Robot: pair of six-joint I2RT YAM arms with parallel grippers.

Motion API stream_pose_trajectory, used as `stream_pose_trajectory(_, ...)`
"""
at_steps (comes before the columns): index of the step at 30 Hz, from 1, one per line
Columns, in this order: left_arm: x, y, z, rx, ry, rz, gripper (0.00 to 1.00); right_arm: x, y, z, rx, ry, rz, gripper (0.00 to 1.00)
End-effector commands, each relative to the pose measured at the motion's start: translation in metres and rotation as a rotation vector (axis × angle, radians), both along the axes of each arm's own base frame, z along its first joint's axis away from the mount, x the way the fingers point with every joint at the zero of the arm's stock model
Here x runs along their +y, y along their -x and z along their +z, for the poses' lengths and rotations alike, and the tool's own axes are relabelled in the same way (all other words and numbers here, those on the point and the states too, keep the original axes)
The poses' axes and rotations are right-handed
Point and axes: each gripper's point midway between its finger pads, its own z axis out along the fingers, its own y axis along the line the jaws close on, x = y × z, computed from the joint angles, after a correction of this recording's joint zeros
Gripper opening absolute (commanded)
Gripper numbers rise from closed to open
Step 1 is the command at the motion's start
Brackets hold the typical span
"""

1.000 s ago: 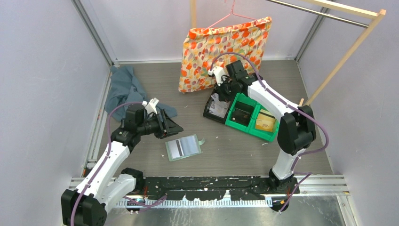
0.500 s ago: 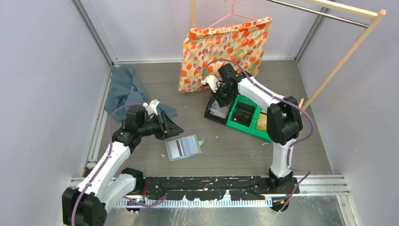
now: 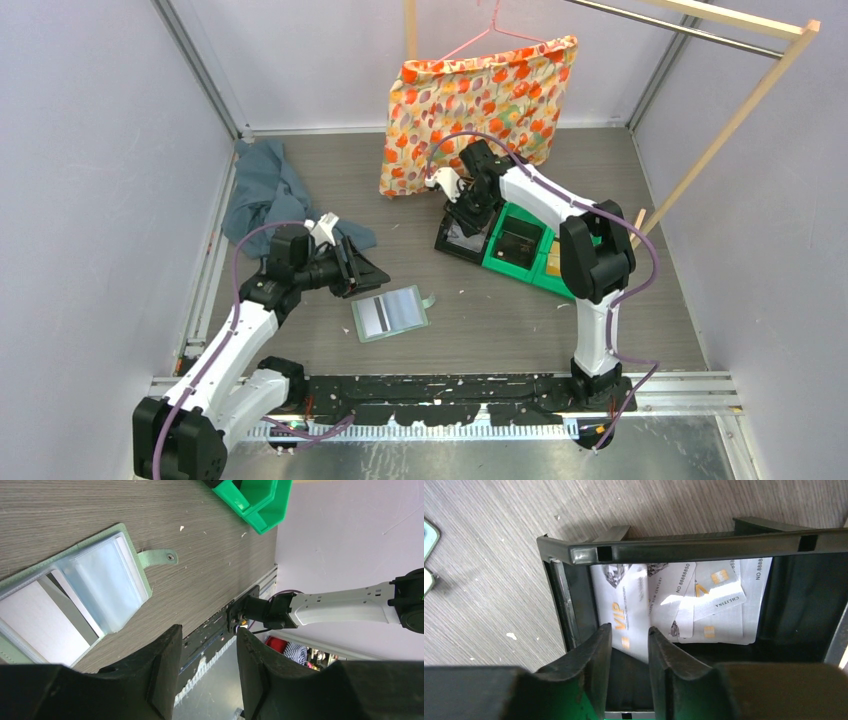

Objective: Take the credit cards out of the card holder
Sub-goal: Place the credit card in the storage box, then remove the credit card from the card holder.

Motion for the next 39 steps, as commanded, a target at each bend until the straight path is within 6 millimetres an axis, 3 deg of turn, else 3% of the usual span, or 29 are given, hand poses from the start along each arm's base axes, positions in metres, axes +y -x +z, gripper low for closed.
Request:
stream_pose_trajectory(1, -0.004, -0.002, 0.009, -0.037, 0.038, -0.012, 0.45, 0.006, -0.012, 0.018, -0.084, -0.038, -0.030, 0.41)
stream_pose_trajectory(5, -0.004, -0.001, 0.010, -0.040, 0.036, -0.013, 0.45, 0.004, -0.022, 0.041, -0.180, -0.059, -0.071, 0.44)
stream_pose_trajectory(10, 0.000, -0.001, 0.003, -0.020, 0.013, 0.012, 0.45, 0.009, -0.024, 0.094, -0.289, -0.169, -0.138, 0.46)
stream_pose_trajectory(13, 0.005, 0.001, -0.018, 0.061, -0.041, 0.037, 0.45, 0.026, -0.007, 0.128, -0.312, -0.305, -0.184, 0.49)
stream_pose_trajectory(16, 0.006, 0.005, -0.035, 0.122, -0.051, 0.035, 0.45, 0.055, 0.028, 0.148, -0.300, -0.420, -0.227, 0.49)
stream_pose_trajectory(21, 0.017, 0.012, -0.057, 0.191, -0.121, 0.089, 0.45, 0.108, 0.099, 0.139, -0.148, -0.603, -0.289, 0.50)
stream_pose_trajectory(23, 0.025, 0.016, -0.067, 0.222, -0.167, 0.128, 0.45, 0.124, 0.122, 0.128, -0.079, -0.665, -0.373, 0.50)
stream_pose_trajectory(26, 0.034, 0.019, -0.085, 0.272, -0.212, 0.180, 0.41, 0.149, 0.159, 0.110, 0.162, -0.772, -0.460, 0.48)
stream_pose_trajectory(27, 0.037, 0.020, -0.090, 0.288, -0.222, 0.199, 0.40, 0.161, 0.165, 0.112, 0.206, -0.825, -0.469, 0.46)
stream_pose_trajectory(29, 0.041, 0.019, -0.100, 0.318, -0.244, 0.232, 0.38, 0.175, 0.185, 0.094, 0.278, -0.848, -0.500, 0.46)
stream_pose_trajectory(33, 0.039, 0.020, -0.116, 0.365, -0.223, 0.236, 0.33, 0.200, 0.202, 0.065, 0.362, -0.811, -0.541, 0.45)
stream_pose_trajectory(39, 0.043, 0.021, -0.133, 0.398, -0.240, 0.259, 0.28, 0.212, 0.195, 0.036, 0.368, -0.755, -0.593, 0.36)
